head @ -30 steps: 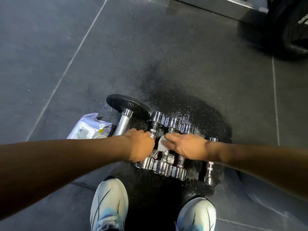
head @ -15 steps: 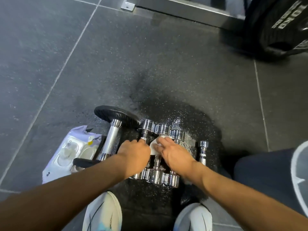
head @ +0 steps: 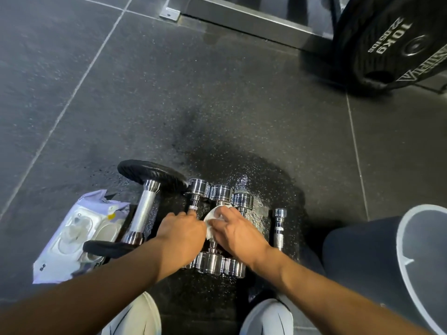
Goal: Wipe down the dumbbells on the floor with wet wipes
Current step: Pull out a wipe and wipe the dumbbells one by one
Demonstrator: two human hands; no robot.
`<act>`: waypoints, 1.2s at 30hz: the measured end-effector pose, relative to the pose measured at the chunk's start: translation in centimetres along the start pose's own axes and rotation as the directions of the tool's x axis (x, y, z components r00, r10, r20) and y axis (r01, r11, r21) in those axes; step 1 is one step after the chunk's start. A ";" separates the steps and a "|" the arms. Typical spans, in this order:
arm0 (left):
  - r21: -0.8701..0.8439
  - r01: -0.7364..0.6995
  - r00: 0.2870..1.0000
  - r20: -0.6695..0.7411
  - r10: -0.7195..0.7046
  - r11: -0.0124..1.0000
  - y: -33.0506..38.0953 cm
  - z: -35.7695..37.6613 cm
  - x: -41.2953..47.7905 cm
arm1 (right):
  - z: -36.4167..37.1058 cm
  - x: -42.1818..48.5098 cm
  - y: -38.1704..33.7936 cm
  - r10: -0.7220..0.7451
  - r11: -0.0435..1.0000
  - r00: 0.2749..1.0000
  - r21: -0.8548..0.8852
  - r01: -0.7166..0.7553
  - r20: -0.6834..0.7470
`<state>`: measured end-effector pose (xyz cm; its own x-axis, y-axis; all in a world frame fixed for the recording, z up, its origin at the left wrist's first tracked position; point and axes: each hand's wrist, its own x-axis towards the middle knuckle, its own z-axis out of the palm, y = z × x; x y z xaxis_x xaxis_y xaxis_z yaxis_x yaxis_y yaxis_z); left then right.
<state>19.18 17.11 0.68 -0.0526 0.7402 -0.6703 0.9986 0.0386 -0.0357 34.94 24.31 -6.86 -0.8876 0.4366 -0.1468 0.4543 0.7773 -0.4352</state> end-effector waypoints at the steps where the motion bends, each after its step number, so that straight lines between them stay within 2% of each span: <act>1: 0.001 0.000 1.000 -0.002 0.000 1.000 0.0 0.0 0.0 | 0.2 -0.3 -0.1 -0.007 1.000 1.000 0.006 0.007 0.002; 5: -0.010 0.009 1.000 -0.011 -0.009 1.000 -0.1 -0.1 0.1 | 0.2 -1.1 0.0 -0.071 0.996 0.997 0.051 0.068 0.043; 12: -0.063 0.030 0.998 -0.045 -0.033 0.998 -0.3 0.4 0.4 | 0.0 -0.1 0.4 0.002 0.998 1.000 0.070 -0.001 -0.023; 18: -0.073 0.029 0.997 -0.074 -0.035 0.997 -0.4 0.6 0.5 | 0.3 -1.6 0.6 -0.129 0.989 0.987 0.087 0.120 0.098; 23: -0.118 0.051 0.994 -0.087 -0.062 0.992 -0.5 0.4 0.5 | -0.7 0.9 1.8 0.044 0.997 0.999 0.066 -0.043 -0.017; 25: -0.151 0.044 0.995 -0.087 -0.058 0.988 -0.6 0.4 0.5 | 0.0 -0.1 1.2 0.070 0.995 0.997 0.075 -0.067 -0.031; 28: -0.189 0.005 0.994 -0.103 -0.025 0.982 -0.6 0.4 0.8 | 1.2 -3.7 1.0 -0.080 0.997 0.995 0.013 0.080 0.061; 30: -0.228 0.016 0.992 -0.119 -0.044 0.973 -1.8 1.2 0.6 | 2.2 -3.8 1.3 -0.241 0.969 0.955 -0.011 0.246 0.172; 32: -0.239 -0.002 0.989 -0.145 -0.033 0.971 -2.0 1.3 1.0 | 1.6 -2.8 2.5 -0.276 0.955 0.942 -0.055 0.291 0.190; 36: -0.245 0.008 0.987 -0.152 -0.047 0.970 -2.1 1.3 1.2 | 0.7 0.3 4.0 -0.110 0.990 0.991 -0.080 0.116 0.075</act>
<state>17.07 17.06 -1.01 -0.0984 0.8310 -0.5475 0.9679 0.2078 0.1415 36.42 27.21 -9.28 -0.9353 0.3134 -0.1641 0.3531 0.8562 -0.3771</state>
